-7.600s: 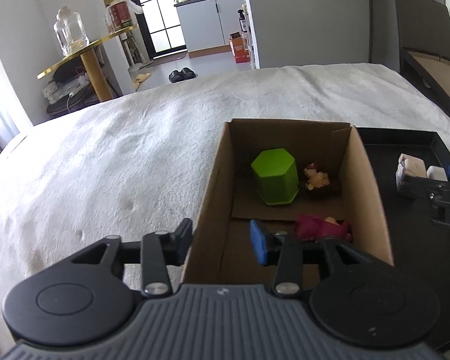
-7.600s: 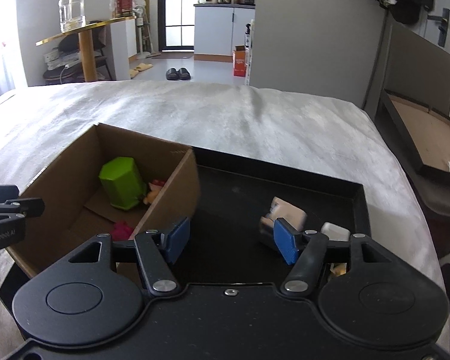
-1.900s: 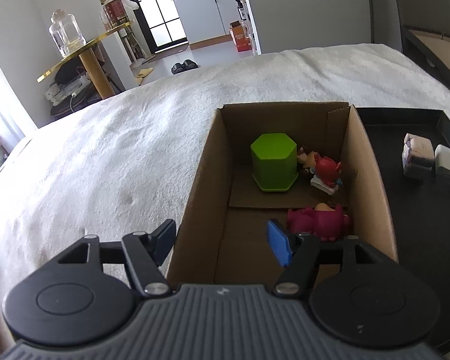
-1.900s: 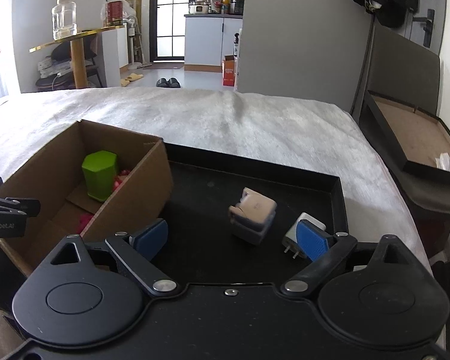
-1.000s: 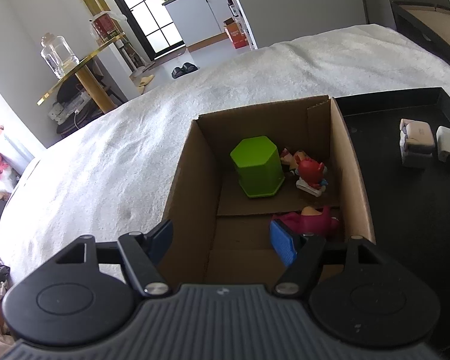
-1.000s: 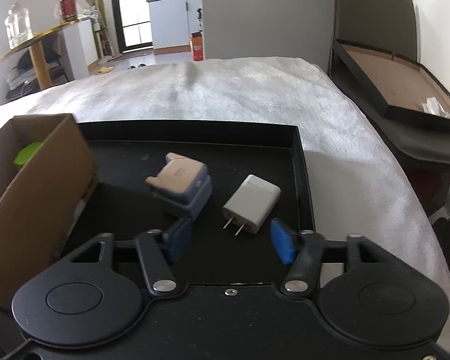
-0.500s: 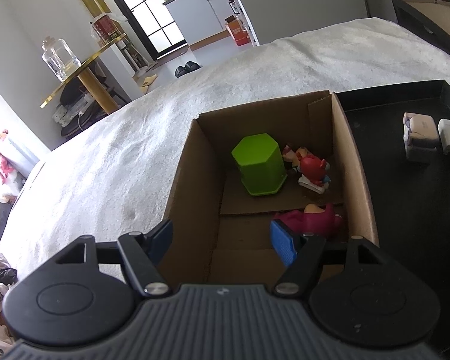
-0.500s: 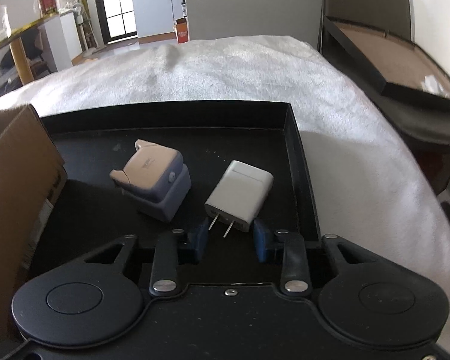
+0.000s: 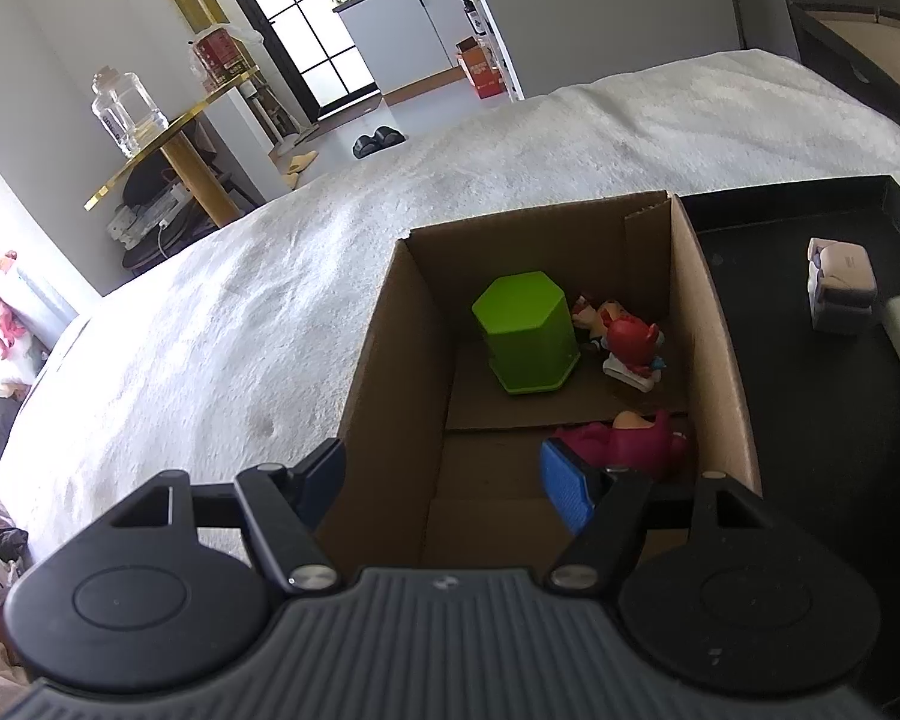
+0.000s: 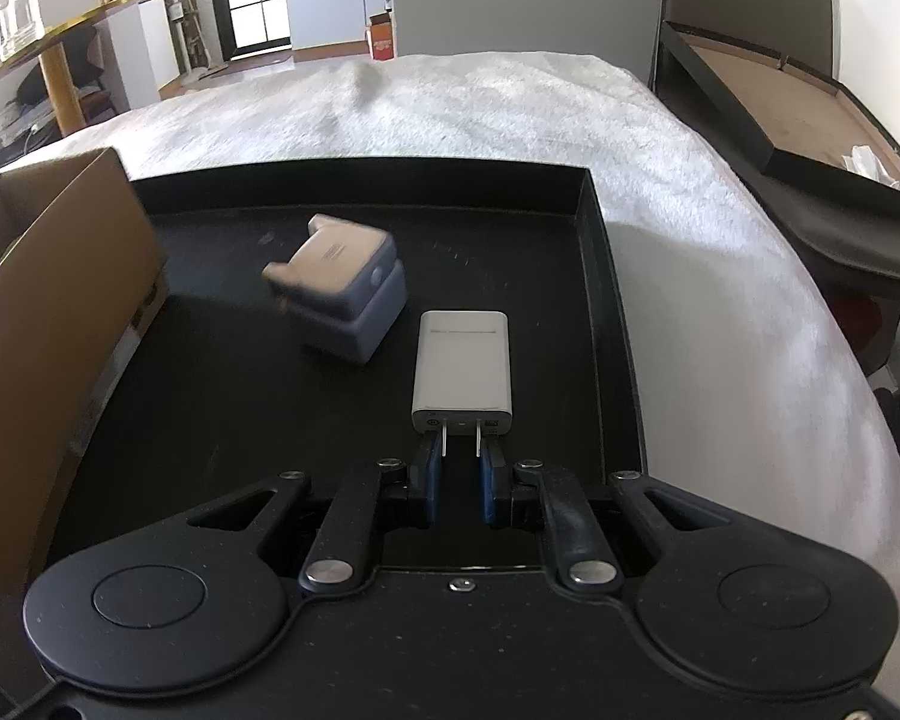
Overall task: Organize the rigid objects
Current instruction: 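Move the right gripper to the white phone charger and close on it, then lift the white charger with the right gripper and drop it into the box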
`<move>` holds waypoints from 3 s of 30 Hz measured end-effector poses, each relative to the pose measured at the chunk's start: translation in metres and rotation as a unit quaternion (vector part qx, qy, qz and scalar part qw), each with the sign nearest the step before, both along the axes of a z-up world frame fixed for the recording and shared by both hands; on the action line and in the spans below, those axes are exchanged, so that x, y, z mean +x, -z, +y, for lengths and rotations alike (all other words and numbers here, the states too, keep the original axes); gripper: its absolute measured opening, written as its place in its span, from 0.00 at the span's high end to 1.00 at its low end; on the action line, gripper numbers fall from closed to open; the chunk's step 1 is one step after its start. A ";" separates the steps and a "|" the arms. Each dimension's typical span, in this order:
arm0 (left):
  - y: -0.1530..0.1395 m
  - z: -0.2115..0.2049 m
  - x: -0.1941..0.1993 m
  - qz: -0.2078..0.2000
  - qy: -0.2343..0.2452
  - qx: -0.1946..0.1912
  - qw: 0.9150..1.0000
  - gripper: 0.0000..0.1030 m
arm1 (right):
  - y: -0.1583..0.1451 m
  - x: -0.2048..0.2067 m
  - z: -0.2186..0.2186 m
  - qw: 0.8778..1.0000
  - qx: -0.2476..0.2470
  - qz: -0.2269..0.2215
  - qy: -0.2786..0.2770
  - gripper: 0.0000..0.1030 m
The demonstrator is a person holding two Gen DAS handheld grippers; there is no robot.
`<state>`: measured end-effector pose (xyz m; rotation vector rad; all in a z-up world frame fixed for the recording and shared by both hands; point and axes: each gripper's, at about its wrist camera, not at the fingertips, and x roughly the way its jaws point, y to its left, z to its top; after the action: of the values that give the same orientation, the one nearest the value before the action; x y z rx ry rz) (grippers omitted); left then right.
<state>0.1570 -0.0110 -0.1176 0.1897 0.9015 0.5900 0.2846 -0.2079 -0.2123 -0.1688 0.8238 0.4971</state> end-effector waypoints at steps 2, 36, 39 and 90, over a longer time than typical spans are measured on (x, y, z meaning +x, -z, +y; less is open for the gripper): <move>-0.001 0.001 -0.001 -0.002 0.000 -0.002 1.000 0.32 | 0.000 -0.004 -0.003 1.000 0.000 0.003 -0.003 0.87; -0.001 0.013 -0.007 -0.015 -0.012 -0.014 1.000 0.32 | -0.002 -0.005 0.009 1.000 -0.022 0.006 0.006 0.65; -0.002 0.015 -0.009 -0.017 -0.013 -0.016 1.000 0.32 | -0.008 -0.009 0.006 1.000 -0.020 -0.006 0.002 0.65; 0.014 0.061 -0.041 -0.035 -0.022 -0.078 0.996 0.82 | -0.096 -0.077 0.122 0.981 0.055 -0.123 -0.141 0.65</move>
<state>0.1158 0.0499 -0.1316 0.0085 0.8805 0.5614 0.2077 -0.0859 -0.1165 -0.2407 0.5299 0.7700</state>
